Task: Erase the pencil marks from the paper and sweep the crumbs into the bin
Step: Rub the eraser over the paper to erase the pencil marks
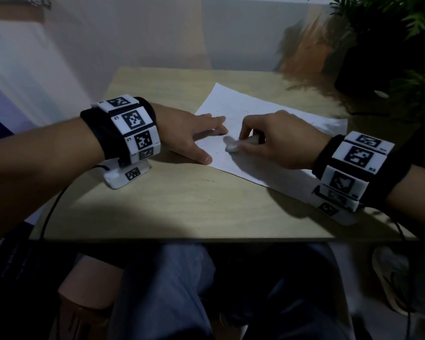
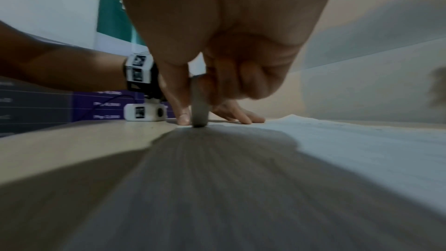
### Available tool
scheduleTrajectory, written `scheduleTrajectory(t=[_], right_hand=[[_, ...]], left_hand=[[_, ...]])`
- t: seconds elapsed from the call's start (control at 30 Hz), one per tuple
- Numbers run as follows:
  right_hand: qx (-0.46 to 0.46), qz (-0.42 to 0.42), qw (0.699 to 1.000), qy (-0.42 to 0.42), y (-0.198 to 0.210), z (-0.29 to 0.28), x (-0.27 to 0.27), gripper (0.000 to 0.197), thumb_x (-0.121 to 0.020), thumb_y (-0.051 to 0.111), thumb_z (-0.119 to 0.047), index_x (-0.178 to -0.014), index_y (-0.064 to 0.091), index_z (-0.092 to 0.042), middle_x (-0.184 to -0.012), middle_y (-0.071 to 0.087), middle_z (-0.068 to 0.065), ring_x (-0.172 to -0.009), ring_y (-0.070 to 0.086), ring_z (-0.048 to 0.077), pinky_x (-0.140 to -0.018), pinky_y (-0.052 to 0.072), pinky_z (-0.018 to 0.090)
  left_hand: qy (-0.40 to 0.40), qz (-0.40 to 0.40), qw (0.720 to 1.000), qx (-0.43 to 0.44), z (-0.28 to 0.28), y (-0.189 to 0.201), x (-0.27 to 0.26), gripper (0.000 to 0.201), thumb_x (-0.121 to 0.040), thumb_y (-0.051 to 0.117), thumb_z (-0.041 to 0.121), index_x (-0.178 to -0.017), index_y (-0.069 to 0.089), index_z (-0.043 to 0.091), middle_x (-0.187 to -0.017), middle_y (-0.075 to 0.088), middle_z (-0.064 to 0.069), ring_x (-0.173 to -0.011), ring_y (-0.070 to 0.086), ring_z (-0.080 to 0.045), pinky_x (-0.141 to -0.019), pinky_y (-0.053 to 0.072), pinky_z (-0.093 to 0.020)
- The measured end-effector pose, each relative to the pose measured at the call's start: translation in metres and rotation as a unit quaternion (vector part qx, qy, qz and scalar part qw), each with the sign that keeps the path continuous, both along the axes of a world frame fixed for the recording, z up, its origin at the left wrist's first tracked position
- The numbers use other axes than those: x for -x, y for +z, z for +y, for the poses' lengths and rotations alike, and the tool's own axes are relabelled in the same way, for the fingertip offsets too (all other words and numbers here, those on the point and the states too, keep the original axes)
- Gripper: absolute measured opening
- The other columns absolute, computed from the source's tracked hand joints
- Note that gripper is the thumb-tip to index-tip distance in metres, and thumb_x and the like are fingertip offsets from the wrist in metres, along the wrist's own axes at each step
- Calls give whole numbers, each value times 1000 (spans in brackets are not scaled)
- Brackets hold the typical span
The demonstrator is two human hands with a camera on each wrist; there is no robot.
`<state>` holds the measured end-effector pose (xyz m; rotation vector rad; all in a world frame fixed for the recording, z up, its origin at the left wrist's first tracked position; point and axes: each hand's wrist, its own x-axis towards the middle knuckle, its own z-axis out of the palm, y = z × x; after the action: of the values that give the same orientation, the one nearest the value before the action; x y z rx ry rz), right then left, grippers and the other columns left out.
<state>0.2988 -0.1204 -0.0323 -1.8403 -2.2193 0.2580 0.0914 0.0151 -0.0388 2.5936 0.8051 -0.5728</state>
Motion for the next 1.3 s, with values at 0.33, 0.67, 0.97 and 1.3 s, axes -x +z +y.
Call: scheduleTrajectory(t=[0.33, 0.67, 0.97, 1.3], right_hand=[[-9, -15, 1000, -4, 0, 1, 0, 37, -87, 58, -65, -89, 61, -29, -72, 59, -15, -73, 57, 11, -66, 43, 32], [0, -18, 1000, 13, 3, -1, -1, 38, -85, 58, -65, -89, 64, -28, -72, 60, -14, -72, 57, 10, -67, 47, 33], [21, -5, 1000, 7, 4, -5, -1, 37, -83, 62, -67, -89, 64, -31, -70, 58, -14, -69, 54, 5, -66, 46, 33], [7, -18, 1000, -6, 3, -5, -4, 37, -85, 60, -66, -89, 64, -30, -71, 59, -14, -73, 58, 11, -66, 46, 33]], left_hand=[[2, 1, 1000, 3, 0, -1, 1, 93, -89, 63, 65, -160, 10, 42, -168, -9, 21, -155, 0, -4, -127, 8, -39], [2, 4, 1000, 5, 1, 0, 2, 94, -86, 63, 70, -159, 10, 44, -167, -10, 23, -155, 1, -4, -127, 10, -40], [5, 5, 1000, 7, 1, -1, 2, 93, -86, 63, 68, -159, 9, 46, -167, -10, 25, -155, 3, -6, -127, 11, -41], [4, 8, 1000, 4, 1, 0, 2, 92, -89, 62, 66, -159, 8, 44, -167, -10, 23, -155, 2, -5, -126, 9, -38]])
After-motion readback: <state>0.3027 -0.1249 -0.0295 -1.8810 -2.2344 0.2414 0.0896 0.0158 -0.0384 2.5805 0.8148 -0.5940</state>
